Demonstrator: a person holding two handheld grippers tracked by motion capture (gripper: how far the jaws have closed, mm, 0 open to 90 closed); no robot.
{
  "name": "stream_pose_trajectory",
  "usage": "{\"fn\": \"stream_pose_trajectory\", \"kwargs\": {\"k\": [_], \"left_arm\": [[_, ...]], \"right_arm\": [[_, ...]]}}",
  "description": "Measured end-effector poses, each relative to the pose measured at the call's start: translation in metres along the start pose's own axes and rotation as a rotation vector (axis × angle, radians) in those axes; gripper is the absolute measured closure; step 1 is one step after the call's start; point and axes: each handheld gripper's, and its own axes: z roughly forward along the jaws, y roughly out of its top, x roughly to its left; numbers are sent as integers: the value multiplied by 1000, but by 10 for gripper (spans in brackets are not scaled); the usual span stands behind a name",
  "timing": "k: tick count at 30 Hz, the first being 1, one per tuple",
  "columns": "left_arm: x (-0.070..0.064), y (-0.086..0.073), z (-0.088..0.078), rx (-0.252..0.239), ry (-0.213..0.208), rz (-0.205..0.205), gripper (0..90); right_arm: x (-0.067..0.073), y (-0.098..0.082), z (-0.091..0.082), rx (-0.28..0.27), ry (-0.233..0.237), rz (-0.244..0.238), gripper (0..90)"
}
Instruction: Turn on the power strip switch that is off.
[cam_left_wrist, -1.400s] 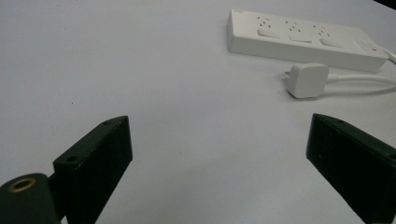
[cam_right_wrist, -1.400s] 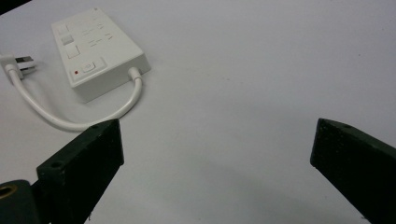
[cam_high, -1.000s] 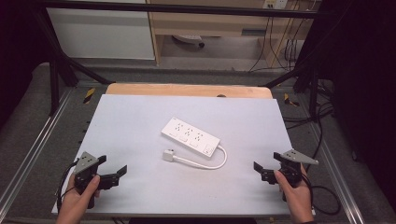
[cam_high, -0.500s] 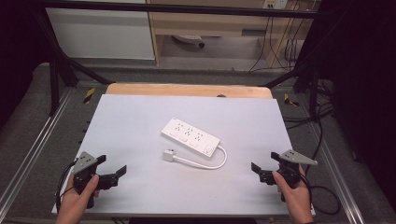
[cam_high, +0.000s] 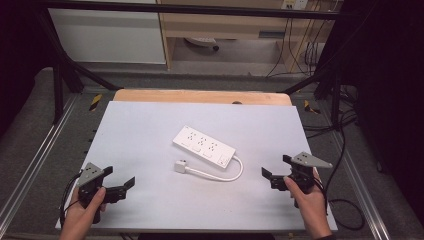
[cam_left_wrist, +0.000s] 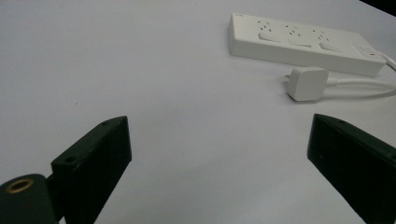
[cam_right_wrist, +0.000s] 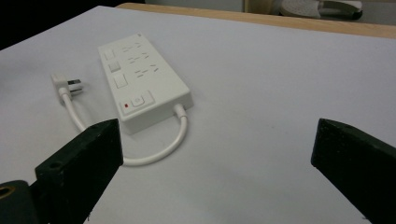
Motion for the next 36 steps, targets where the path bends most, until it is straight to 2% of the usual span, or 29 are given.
{"fn": "stream_pose_trajectory", "kwargs": {"k": [3,12,26,32,36], "left_arm": [[0,0,0,0,1,0,64],[0,0,0,1,1,3,64],[0,-1,0,3,3,0,63],[0,0,1,5,2,5,62],[0,-1,1,4,0,4,62]], "right_arm": [[6,13,7,5,14,-23,28],[20,35,23,18,49,-58,34],[39,65,45,29,65,-107,35],[44,72,53,27,64,-123,38],[46,75,57,21,69,-114,39]]}}
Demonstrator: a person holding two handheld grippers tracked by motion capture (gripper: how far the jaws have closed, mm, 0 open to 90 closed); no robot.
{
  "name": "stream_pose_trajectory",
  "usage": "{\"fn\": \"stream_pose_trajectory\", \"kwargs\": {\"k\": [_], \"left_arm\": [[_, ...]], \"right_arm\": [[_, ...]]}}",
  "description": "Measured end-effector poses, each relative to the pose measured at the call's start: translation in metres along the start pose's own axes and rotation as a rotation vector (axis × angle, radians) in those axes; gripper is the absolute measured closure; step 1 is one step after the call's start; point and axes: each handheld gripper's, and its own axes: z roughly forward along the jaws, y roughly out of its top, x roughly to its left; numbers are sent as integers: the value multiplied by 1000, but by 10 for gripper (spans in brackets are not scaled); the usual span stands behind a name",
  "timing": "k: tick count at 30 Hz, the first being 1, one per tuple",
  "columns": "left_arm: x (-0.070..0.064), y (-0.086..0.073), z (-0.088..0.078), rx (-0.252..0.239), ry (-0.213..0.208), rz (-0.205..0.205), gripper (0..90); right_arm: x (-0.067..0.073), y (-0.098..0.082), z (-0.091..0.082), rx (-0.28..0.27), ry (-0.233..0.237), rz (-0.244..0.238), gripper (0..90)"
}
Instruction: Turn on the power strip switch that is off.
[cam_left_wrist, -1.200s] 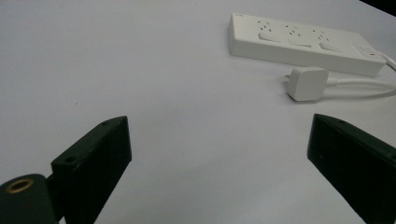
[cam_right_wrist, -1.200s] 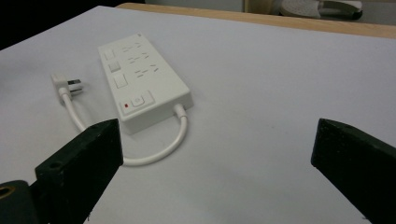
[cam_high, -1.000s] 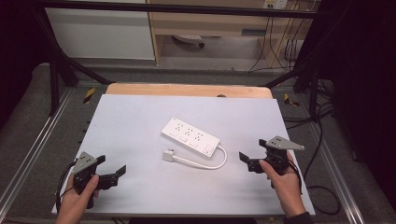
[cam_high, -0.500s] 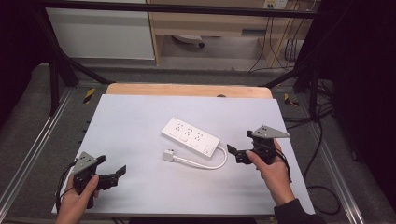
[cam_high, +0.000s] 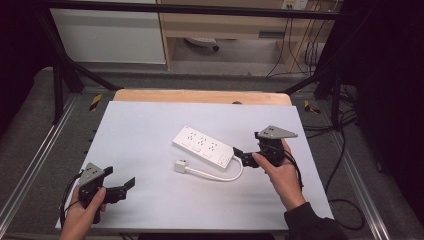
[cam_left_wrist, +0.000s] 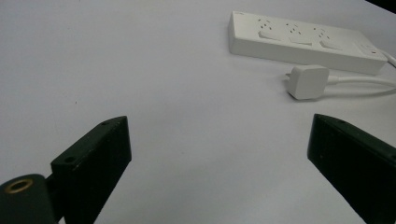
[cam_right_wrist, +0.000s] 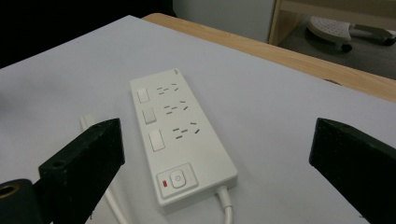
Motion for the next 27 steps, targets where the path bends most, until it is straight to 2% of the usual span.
{"fn": "stream_pose_trajectory", "kwargs": {"k": [2,3,7,12,13,19,27], "left_arm": [[0,0,0,1,1,0,62],[0,0,0,2,1,0,62],[0,0,0,3,-1,1,62],[-1,0,-1,-2,3,3,62],[0,0,0,-1,5,1,62],[0,0,0,0,3,-2,63],[0,0,0,5,0,2,62]], "right_arm": [[1,1,2,-5,0,-3,37],[4,2,5,-5,-5,-23,36],[7,3,10,-4,-1,-27,35],[14,7,19,-13,0,-18,40],[17,7,24,-9,8,2,41],[24,9,38,-2,30,22,50],[32,12,55,15,52,9,64]]}}
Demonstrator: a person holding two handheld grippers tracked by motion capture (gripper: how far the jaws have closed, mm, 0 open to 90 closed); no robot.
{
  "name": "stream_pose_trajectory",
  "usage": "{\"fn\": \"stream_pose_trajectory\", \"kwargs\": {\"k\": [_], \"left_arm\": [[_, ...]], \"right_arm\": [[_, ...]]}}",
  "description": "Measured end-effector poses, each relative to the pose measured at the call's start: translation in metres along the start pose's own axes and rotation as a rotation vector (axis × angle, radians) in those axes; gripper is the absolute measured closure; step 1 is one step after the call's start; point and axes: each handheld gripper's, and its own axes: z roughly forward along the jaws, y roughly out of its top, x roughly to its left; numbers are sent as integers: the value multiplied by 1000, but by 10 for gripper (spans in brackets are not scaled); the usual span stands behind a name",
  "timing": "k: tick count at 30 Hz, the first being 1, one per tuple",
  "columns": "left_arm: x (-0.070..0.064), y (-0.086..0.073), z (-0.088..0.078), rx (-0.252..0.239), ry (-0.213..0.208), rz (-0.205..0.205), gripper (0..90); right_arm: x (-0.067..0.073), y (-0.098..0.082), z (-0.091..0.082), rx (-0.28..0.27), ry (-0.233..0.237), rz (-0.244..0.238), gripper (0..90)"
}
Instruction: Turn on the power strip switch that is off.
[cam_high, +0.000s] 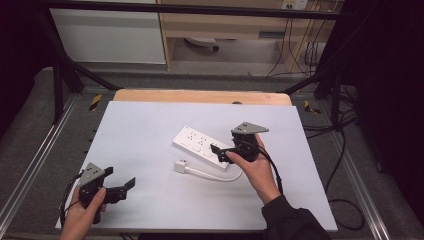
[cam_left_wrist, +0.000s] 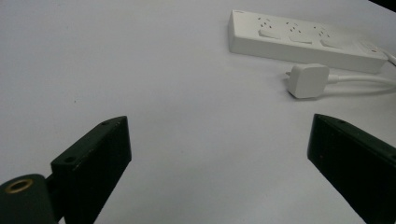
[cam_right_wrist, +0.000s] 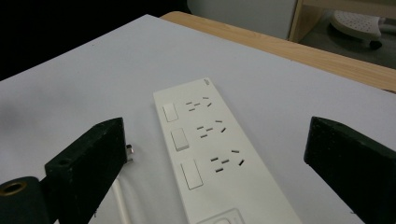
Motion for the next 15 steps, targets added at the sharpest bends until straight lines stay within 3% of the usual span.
{"fn": "stream_pose_trajectory", "kwargs": {"k": [15], "left_arm": [[1,0,-1,-5,8,-7,63]], "right_arm": [[0,0,13,-4,12,27,86]]}}
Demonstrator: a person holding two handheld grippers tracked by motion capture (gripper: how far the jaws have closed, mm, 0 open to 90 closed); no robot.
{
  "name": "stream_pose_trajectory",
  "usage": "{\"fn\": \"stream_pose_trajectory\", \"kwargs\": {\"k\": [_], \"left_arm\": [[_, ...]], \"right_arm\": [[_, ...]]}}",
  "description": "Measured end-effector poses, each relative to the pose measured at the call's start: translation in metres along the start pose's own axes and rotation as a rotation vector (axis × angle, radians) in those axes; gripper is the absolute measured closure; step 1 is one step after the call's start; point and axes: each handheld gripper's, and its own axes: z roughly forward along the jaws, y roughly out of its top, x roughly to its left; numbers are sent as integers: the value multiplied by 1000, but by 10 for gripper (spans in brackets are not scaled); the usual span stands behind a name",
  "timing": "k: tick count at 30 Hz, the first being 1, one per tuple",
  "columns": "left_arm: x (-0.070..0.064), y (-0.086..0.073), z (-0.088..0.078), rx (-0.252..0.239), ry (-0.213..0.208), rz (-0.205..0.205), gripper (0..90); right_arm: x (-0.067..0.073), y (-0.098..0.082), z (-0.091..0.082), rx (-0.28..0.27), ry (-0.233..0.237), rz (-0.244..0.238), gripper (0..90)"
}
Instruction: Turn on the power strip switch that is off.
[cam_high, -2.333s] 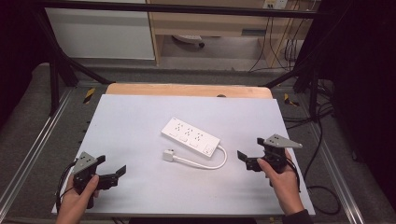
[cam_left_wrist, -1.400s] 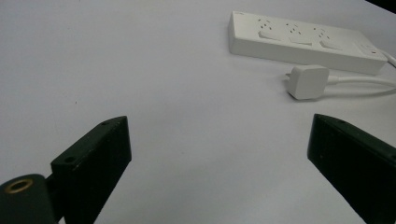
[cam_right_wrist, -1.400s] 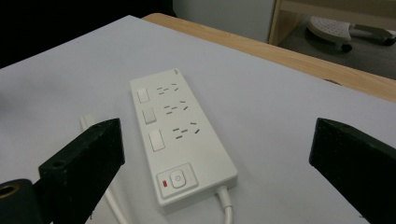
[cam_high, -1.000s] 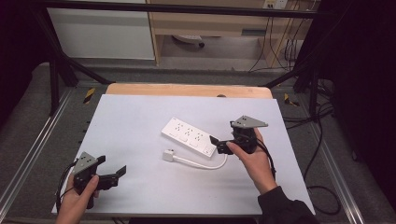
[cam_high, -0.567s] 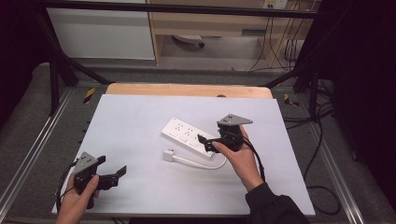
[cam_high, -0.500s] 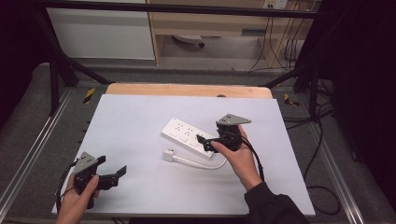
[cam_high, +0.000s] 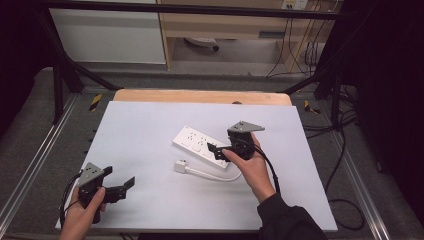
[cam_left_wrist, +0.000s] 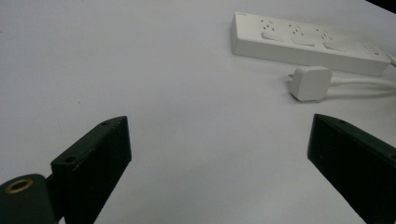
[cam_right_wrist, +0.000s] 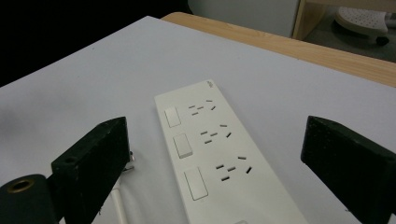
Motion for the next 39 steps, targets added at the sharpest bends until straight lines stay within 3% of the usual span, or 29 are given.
{"fn": "stream_pose_trajectory", "kwargs": {"k": [18,21,30,39], "left_arm": [[-1,0,1,4,-8,7,62],[-1,0,1,5,-10,7,63],[-1,-1,2,10,-12,10,63],[-1,-1,2,14,-15,11,64]], "right_arm": [[12,4,20,27,30,-6,84],[14,3,23,37,60,25,84],[13,2,27,56,44,31,92],[17,-3,38,122,12,-1,204]]}}
